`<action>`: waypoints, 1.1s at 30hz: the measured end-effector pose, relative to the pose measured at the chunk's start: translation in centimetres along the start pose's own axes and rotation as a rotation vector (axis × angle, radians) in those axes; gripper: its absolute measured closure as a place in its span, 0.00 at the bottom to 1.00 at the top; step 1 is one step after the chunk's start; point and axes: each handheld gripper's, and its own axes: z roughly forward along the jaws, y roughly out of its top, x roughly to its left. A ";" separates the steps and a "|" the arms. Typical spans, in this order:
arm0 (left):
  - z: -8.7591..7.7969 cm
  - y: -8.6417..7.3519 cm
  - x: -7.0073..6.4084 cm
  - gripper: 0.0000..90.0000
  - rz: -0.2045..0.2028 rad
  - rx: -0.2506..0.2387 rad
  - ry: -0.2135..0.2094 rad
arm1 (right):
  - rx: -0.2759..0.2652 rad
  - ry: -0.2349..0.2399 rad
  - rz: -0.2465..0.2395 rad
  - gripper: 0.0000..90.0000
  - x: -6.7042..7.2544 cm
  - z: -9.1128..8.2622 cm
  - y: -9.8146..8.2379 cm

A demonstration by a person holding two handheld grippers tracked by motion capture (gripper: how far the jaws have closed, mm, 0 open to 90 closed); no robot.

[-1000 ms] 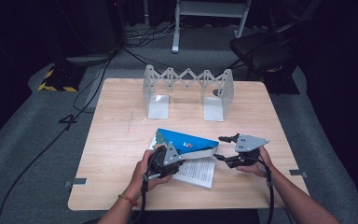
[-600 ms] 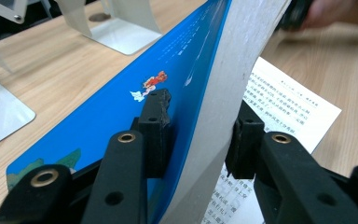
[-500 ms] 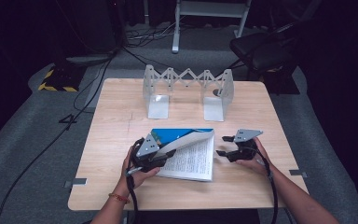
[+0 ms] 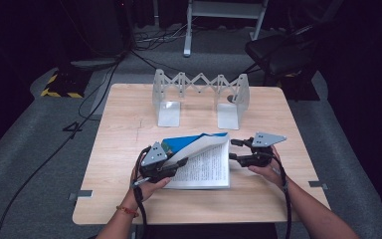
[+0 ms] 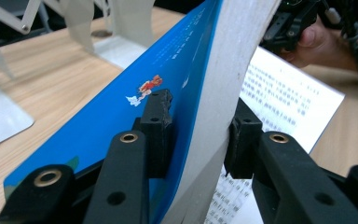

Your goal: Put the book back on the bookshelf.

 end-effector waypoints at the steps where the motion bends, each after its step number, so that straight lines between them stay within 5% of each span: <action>1: 0.1 0.2 -0.1 0.75 -0.010 -0.021 -0.016 | -0.020 -0.001 0.002 0.47 0.0 -0.4 0.6; 7: 1.0 1.0 -1.6 0.77 0.029 -0.036 -0.048 | -0.064 -0.027 -0.037 0.47 0.3 -1.9 2.6; 12: 0.4 0.7 -1.3 0.76 0.013 -0.055 -0.045 | -0.069 -0.042 -0.045 0.47 0.6 -1.5 3.5; 17: -1.3 0.2 -1.4 0.76 0.009 -0.067 -0.008 | -0.089 -0.066 -0.070 0.47 1.7 -0.7 5.5; 21: -2.5 -0.3 -2.1 0.75 0.037 -0.044 0.024 | -0.108 -0.044 -0.091 0.47 2.6 0.2 6.9; 24: -3.2 -0.6 -2.3 0.73 0.020 -0.053 0.054 | -0.112 -0.042 -0.118 0.47 3.4 0.6 7.9; 29: -3.4 -0.8 -3.2 0.65 0.044 -0.035 0.090 | -0.104 -0.008 -0.133 0.47 4.3 1.7 8.5; 33: -3.2 -0.8 -3.5 0.56 0.064 -0.028 0.111 | -0.119 -0.031 -0.160 0.47 5.1 2.4 9.0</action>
